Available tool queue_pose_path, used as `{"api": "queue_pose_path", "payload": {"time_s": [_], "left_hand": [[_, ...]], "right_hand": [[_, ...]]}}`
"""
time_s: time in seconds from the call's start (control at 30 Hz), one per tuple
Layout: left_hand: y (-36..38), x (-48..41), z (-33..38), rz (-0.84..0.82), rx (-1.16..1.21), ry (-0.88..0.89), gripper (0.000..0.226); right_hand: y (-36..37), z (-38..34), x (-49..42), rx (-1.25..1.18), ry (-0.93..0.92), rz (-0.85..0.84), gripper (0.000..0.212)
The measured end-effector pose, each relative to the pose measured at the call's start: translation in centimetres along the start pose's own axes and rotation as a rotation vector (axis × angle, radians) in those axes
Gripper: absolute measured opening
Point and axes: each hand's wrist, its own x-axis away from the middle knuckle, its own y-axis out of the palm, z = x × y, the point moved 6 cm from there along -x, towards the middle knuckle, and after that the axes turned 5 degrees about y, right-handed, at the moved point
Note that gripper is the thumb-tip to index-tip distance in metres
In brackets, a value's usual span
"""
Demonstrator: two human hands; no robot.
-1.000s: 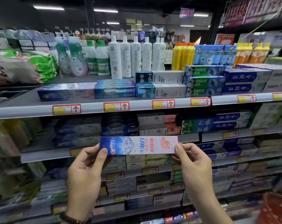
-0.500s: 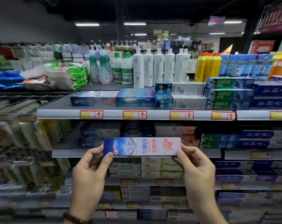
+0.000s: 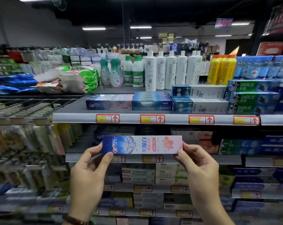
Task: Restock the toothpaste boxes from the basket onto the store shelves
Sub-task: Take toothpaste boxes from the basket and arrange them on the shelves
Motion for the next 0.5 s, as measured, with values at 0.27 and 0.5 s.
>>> {"api": "queue_pose_path", "payload": {"time_s": [0.27, 0.5], "left_hand": [[-5.7, -6.0, -1.5, -0.046, 0.044, -0.006, 0.031], [-10.9, -11.2, -2.5, -0.138, 0.020, 0.030, 0.041]], "right_hand": [[7.5, 1.6, 1.6, -0.040, 0.003, 0.054, 0.015], [13.7, 2.2, 3.4, -0.052, 0.007, 0.081, 0.018]]}}
